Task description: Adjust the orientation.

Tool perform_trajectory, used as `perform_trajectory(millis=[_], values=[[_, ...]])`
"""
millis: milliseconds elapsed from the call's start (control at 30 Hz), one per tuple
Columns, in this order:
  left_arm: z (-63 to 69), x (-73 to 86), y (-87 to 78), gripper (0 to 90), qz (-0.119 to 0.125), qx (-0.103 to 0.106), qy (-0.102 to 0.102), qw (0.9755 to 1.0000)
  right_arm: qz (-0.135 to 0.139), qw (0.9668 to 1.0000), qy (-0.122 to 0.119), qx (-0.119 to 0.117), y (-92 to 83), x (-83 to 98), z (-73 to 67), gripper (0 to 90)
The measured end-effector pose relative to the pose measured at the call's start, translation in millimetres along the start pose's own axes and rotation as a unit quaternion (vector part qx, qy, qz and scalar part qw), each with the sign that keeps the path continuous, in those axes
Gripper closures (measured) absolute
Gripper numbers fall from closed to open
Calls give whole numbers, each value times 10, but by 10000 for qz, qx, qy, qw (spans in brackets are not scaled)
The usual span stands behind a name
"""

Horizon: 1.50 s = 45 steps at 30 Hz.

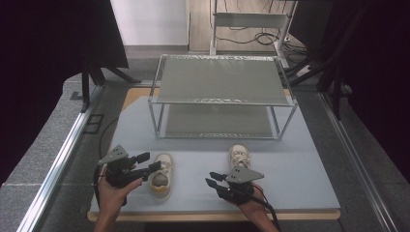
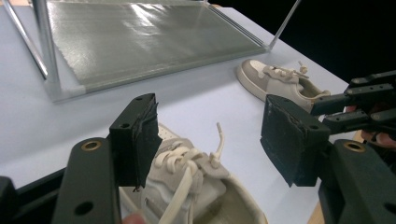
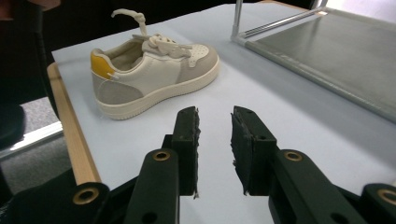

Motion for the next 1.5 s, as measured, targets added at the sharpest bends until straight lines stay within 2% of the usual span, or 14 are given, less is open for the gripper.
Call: perform_trajectory(millis=[133, 200, 300, 467, 500, 533, 700, 767, 833, 1000, 1200, 1333, 1433, 1500], values=[[13, -34, -39, 364, 88, -13, -10, 10000, -54, 9999, -87, 91, -28, 16, 27, 698], [33, -58, -34, 363, 103, 22, 17, 9999, -133, 9993, -189, 284, -62, 45, 63, 689], [38, -67, -17, 363, 105, 65, 26, 9999, -165, 9989, -164, 416, -95, 55, 96, 697], [36, -48, 43, 363, -5, 101, 56, 9999, -430, 9954, -192, 829, -97, 120, 187, 733], [42, -53, 43, 363, -6, 110, 65, 9999, -525, 9941, -208, 922, -82, 144, 205, 745], [55, -71, 23, 362, 28, 135, 94, 9999, -681, 9910, -271, 1124, -70, 189, 230, 778], [53, -85, -4, 360, 60, 135, 54, 9999, -880, 9878, -233, 1263, -108, 285, 270, 830], [58, -93, -15, 360, 65, 125, 41, 9999, -957, 9870, -144, 1285, -143, 354, 307, 855], [78, -116, -28, 360, 100, 107, 72, 9999, -931, 9882, -91, 1215, -174, 396, 323, 865], [120, -146, -7, 360, 93, 196, 142, 9997, -927, 9868, 58, 1326, -300, 463, 374, 866], [102, -159, 89, 359, -29, 257, 180, 9995, -771, 9898, 234, 1172, -418, 516, 435, 851], [130, -183, 88, 359, -17, 288, 244, 9993, -735, 9918, 204, 1030, -456, 519, 439, 795], [147, -204, 74, 360, -12, 304, 296, 9991, -570, 9955, 18, 758, -514, 450, 414, 719], [157, -226, 69, 360, -31, 322, 346, 9989, -457, 9963, -134, 719, -578, 378, 432, 668]])
Point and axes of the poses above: each handheld gripper's, and its own axes: y roughly forward along the jaws, x roughly out of its underside, z roughly to its right, the point moved 6 cm from there along y, roughly forward along the jaws, and after that the axes turned 5 degrees about -z, right-handed, at the moved point
